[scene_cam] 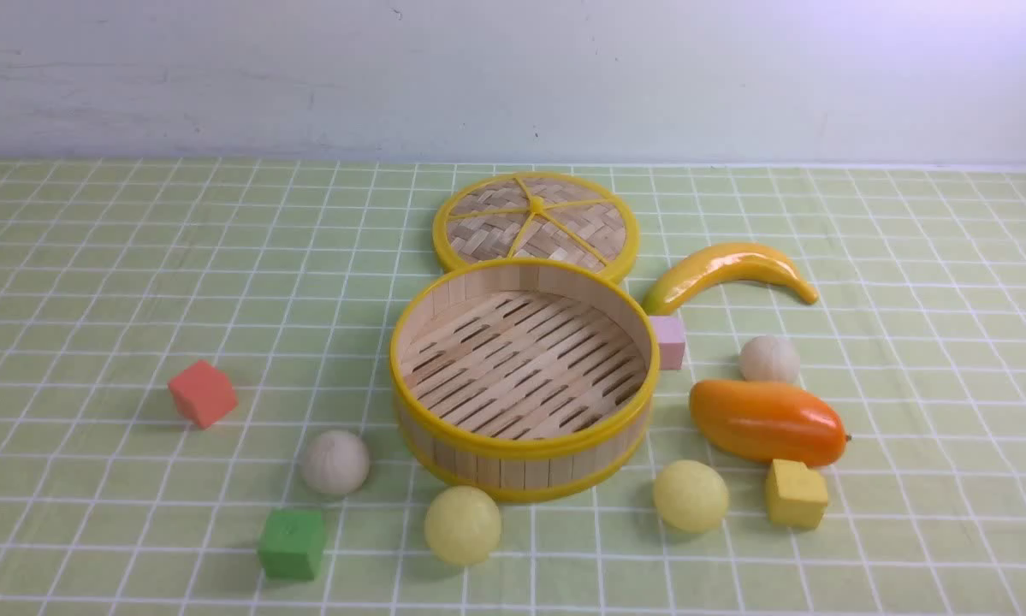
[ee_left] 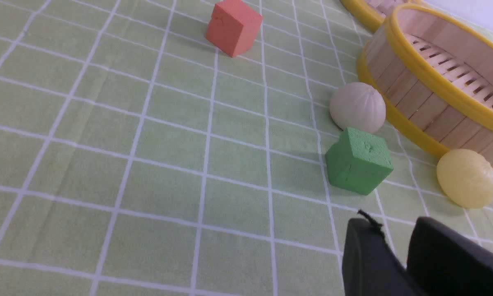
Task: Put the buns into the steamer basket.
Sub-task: Use the left arm to grab a steamed stuffed bun
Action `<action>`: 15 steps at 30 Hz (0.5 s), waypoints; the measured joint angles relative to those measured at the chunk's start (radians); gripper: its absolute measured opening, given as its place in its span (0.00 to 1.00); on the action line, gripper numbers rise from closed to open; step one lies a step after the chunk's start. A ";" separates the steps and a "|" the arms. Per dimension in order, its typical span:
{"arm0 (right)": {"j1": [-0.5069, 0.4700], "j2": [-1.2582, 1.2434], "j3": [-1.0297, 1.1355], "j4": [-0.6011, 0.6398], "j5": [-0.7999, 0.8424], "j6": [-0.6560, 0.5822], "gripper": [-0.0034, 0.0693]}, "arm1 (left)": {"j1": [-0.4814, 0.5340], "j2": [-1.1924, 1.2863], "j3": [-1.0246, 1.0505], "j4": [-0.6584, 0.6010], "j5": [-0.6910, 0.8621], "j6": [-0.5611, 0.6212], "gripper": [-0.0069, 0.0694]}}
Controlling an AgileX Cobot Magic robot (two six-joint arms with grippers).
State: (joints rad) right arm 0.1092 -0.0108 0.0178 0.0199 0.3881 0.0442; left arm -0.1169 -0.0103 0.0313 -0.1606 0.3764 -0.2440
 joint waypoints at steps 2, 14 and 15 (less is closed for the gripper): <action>0.000 0.000 0.000 0.000 0.000 0.000 0.38 | 0.000 0.000 0.000 0.000 0.000 0.000 0.30; 0.000 0.000 0.000 0.000 0.000 0.000 0.38 | 0.000 0.000 0.000 0.000 0.000 0.000 0.30; 0.000 0.000 0.000 0.000 0.000 0.000 0.38 | 0.000 0.000 0.000 0.000 0.000 0.000 0.30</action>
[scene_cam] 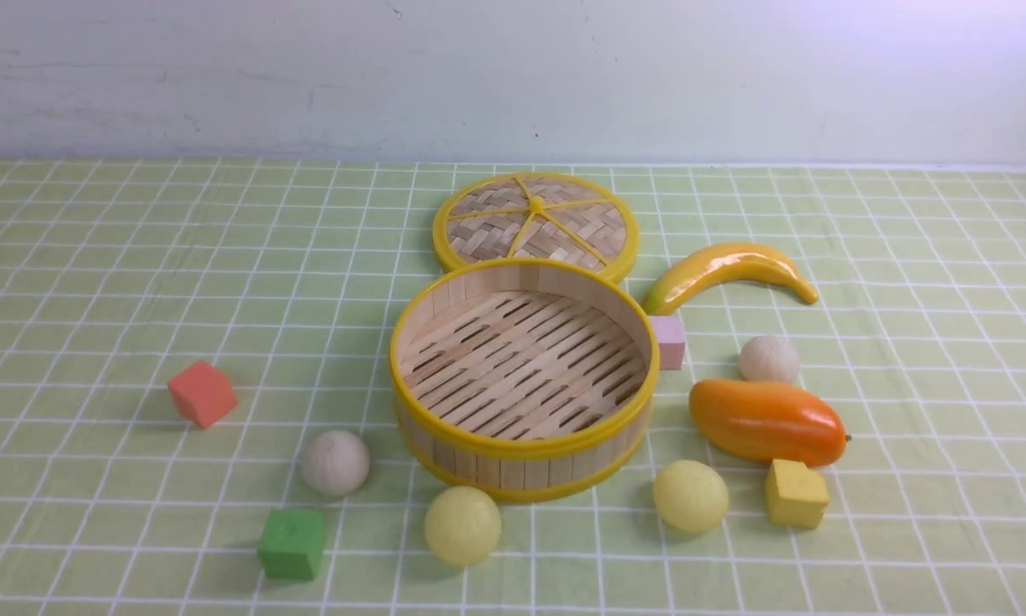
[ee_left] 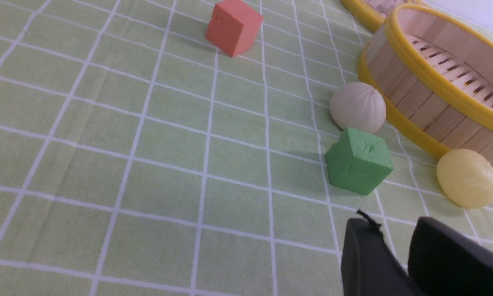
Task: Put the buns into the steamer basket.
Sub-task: Use the left arm to grab a steamed stuffed bun
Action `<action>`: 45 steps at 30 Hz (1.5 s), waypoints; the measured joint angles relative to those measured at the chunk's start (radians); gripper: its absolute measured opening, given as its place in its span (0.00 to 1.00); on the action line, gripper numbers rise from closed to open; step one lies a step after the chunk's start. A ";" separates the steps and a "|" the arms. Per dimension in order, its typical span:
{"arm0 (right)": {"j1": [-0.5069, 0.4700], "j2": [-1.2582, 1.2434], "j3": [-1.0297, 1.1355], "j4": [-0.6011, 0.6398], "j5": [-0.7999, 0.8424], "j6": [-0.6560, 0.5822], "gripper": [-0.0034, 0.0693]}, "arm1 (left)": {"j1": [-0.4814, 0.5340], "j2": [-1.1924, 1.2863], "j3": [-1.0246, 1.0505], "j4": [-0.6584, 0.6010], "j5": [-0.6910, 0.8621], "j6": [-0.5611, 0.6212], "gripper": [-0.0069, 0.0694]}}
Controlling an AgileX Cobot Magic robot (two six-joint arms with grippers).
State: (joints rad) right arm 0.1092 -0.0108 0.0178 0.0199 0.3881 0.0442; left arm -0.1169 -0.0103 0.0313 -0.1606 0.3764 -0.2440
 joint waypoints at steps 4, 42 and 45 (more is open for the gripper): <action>0.000 0.000 0.000 0.000 0.000 0.001 0.38 | 0.000 0.000 0.000 0.000 0.000 0.000 0.30; 0.000 0.000 0.000 0.000 0.000 0.000 0.38 | -0.005 1.128 -0.916 -0.147 0.627 0.251 0.07; 0.000 0.000 0.000 0.000 0.000 0.000 0.38 | -0.070 1.285 -0.980 -0.152 0.604 0.283 0.07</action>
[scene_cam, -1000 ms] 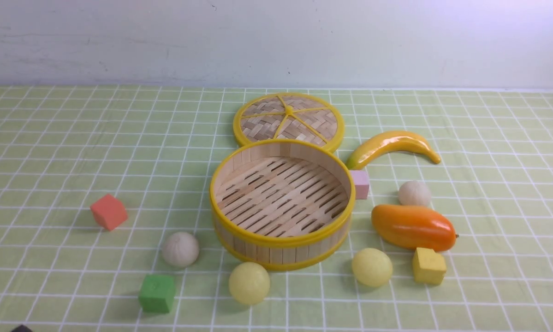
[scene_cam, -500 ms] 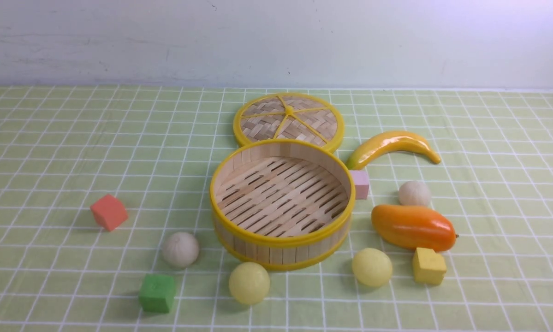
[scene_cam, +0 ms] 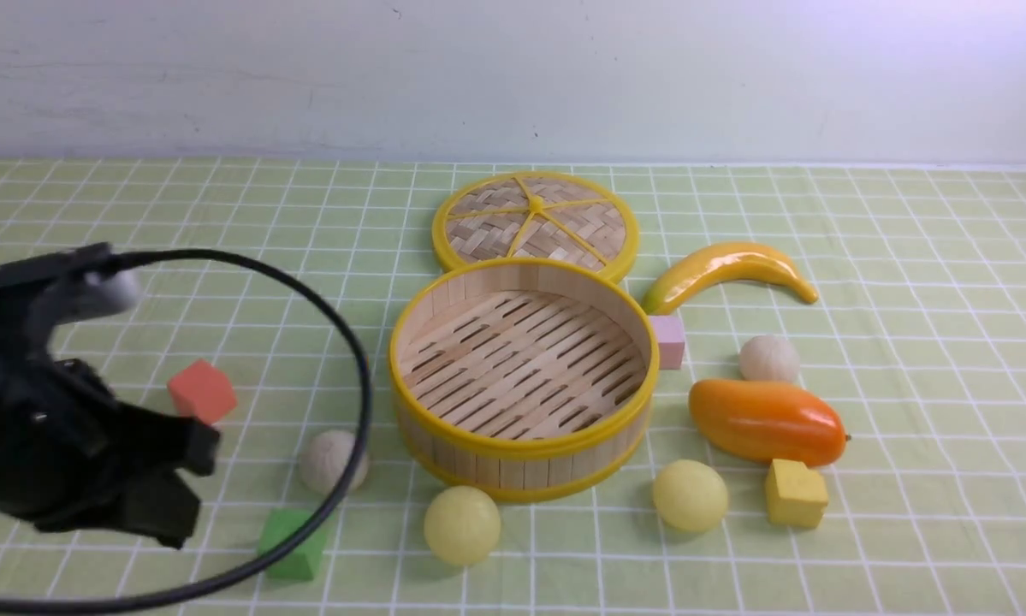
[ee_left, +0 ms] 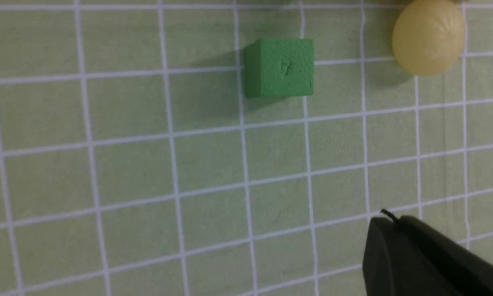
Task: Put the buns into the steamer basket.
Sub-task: Use the left arm to grab a steamed stuffed bun
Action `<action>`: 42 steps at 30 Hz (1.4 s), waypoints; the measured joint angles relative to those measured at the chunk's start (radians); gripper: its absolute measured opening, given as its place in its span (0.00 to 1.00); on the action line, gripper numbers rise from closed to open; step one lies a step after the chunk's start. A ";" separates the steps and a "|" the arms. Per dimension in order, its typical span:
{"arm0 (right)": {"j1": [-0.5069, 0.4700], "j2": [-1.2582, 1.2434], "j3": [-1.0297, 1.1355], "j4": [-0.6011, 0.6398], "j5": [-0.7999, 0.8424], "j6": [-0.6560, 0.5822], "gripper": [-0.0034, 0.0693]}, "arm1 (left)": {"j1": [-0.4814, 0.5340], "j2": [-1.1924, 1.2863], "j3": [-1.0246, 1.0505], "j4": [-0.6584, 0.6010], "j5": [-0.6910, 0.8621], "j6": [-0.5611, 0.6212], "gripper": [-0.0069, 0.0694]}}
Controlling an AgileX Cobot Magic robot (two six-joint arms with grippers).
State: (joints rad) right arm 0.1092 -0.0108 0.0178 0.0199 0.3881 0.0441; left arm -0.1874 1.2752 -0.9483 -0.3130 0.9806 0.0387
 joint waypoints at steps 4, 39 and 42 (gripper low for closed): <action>0.000 0.000 0.000 0.000 0.000 0.000 0.38 | -0.082 0.114 -0.069 0.016 -0.029 0.009 0.07; 0.000 0.000 0.000 0.000 0.000 0.000 0.38 | -0.085 0.595 -0.288 0.138 -0.283 0.098 0.37; 0.000 0.000 0.000 0.000 0.000 0.001 0.38 | -0.085 0.599 -0.289 0.138 -0.281 0.097 0.21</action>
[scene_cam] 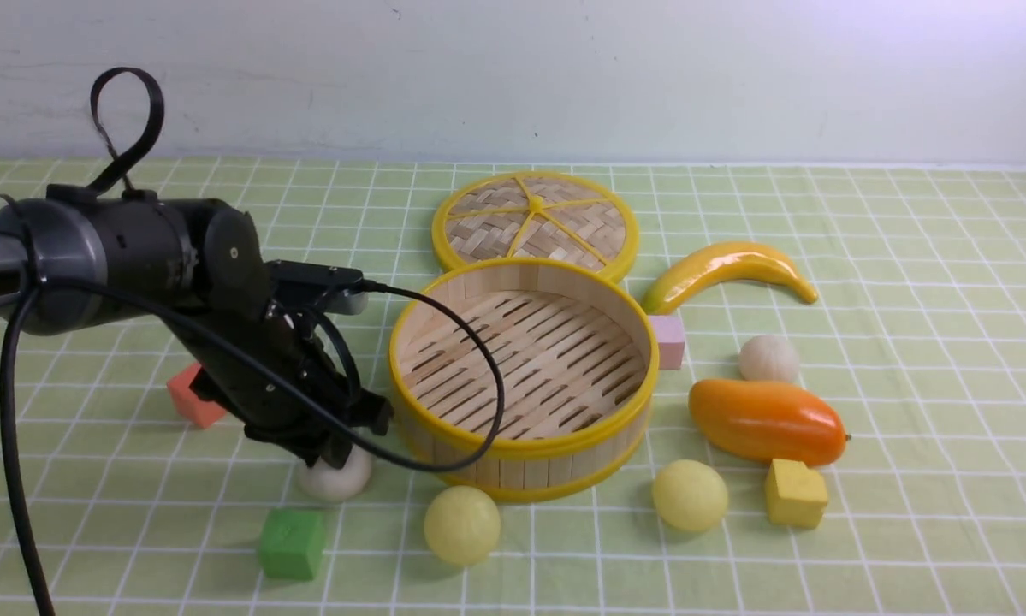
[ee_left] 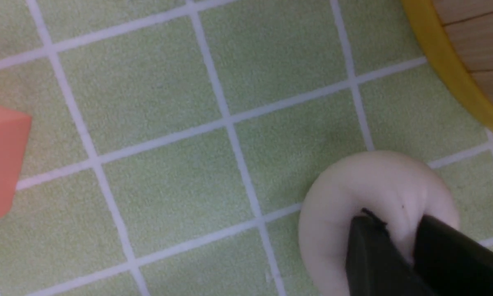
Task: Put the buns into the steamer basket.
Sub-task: Use the left arm to grab a steamed stuffed bun, then use the left arm to put the steamed stuffed bun into the steamer
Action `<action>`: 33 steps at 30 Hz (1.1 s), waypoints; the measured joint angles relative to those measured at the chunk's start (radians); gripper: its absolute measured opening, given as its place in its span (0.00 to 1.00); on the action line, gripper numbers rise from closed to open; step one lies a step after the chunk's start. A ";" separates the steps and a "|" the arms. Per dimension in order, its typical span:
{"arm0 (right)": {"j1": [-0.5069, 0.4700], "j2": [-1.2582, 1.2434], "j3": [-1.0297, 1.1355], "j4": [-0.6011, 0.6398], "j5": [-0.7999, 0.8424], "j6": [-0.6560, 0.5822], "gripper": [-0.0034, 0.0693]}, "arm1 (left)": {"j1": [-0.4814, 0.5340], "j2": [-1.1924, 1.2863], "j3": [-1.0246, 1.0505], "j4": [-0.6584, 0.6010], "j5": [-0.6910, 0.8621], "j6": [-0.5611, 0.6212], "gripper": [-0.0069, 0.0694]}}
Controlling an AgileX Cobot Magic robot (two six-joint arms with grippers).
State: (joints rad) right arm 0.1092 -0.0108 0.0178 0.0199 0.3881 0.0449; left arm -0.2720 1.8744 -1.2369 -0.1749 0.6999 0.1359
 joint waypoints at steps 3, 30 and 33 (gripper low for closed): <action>0.000 0.000 0.000 0.000 0.000 0.000 0.38 | 0.000 -0.008 -0.013 0.000 0.039 -0.002 0.08; 0.000 0.000 0.000 0.000 0.000 0.000 0.38 | -0.114 0.237 -0.492 0.019 0.106 0.015 0.28; 0.000 0.000 0.000 0.000 0.000 0.000 0.38 | -0.114 0.230 -0.524 0.019 0.166 -0.021 0.49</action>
State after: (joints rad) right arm 0.1092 -0.0108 0.0178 0.0199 0.3881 0.0449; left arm -0.3861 2.1044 -1.7614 -0.1561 0.8659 0.1150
